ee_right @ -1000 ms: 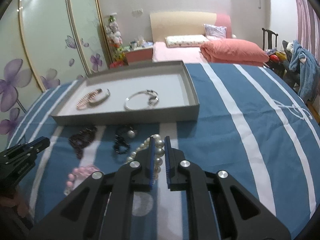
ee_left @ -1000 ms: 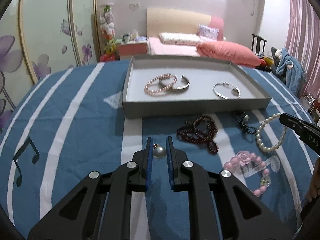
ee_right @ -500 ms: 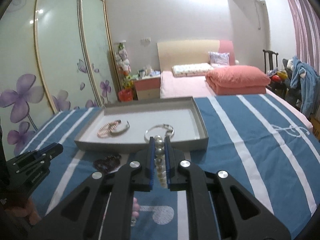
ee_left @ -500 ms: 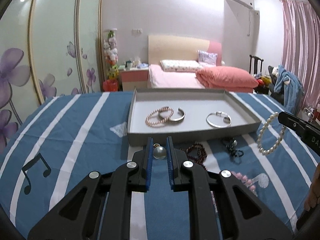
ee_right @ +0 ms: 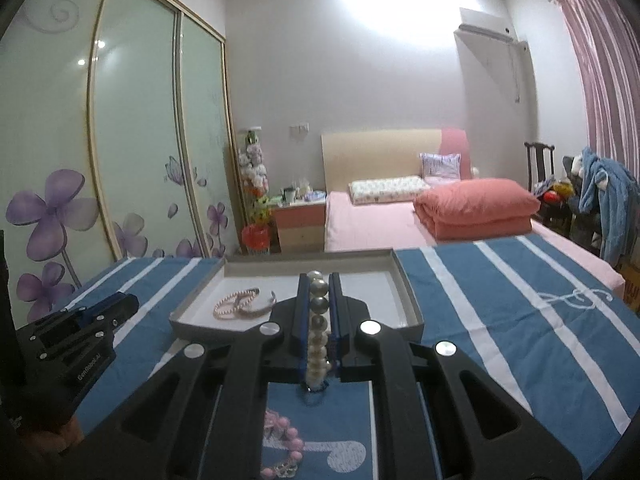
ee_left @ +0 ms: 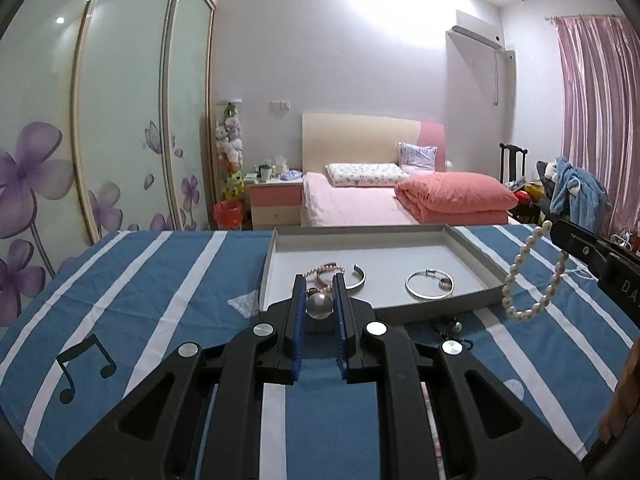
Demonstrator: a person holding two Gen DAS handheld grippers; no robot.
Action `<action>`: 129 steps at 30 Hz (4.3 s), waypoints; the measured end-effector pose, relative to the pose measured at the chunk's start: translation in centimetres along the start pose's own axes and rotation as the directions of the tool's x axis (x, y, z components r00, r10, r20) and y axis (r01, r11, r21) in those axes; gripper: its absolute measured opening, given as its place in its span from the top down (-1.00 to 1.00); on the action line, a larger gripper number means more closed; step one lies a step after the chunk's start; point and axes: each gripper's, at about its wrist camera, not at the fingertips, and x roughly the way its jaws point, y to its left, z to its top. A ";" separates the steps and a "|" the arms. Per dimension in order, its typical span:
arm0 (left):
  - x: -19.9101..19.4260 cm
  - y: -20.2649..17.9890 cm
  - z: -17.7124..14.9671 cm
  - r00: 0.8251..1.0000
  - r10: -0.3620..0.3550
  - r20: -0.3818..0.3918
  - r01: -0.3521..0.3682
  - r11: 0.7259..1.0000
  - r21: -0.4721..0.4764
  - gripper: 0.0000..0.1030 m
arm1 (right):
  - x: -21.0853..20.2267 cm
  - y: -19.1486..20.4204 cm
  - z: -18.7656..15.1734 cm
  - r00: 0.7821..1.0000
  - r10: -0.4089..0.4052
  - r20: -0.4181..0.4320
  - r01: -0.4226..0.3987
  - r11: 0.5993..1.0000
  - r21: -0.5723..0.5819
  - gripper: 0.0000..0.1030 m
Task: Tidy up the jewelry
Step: 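Carry the pearl and white pearl bracelet over the grey box with both tools, then lower both held items into the grey box and open both tools, then move the right tool to the pink crystal bracelet while the left tool approaches the dark red bead bracelet, then grasp the pink crystal bracelet with the right tool while the left tool grasps the dark red bead bracelet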
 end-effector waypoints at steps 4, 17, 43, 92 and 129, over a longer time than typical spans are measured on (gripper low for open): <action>-0.2 -0.3 0.2 1.000 -0.002 0.024 0.003 1.000 -0.003 0.73 | -0.4 0.5 0.3 0.999 -0.001 0.039 0.001 1.000 -0.015 0.80; 0.0 -0.7 1.3 0.998 0.004 0.062 -0.004 1.000 0.005 0.73 | -0.2 0.9 1.3 0.994 -0.010 0.110 0.013 0.999 -0.033 0.80; 10.0 -1.4 2.8 0.999 -0.022 -0.040 0.023 1.000 0.014 0.73 | 12.8 -0.5 2.6 0.999 -0.019 -0.029 0.020 1.000 0.009 0.80; 4.7 5.5 -0.8 0.972 -0.051 -0.228 0.032 0.996 -0.088 0.31 | 6.4 1.4 -7.9 0.828 0.106 -0.551 -0.194 0.975 -0.104 0.35; 11.0 -3.1 -3.6 0.872 -0.023 -0.489 0.092 0.989 0.118 0.49 | 11.0 -6.2 -6.8 0.828 -0.116 -0.549 0.120 0.992 -0.028 0.72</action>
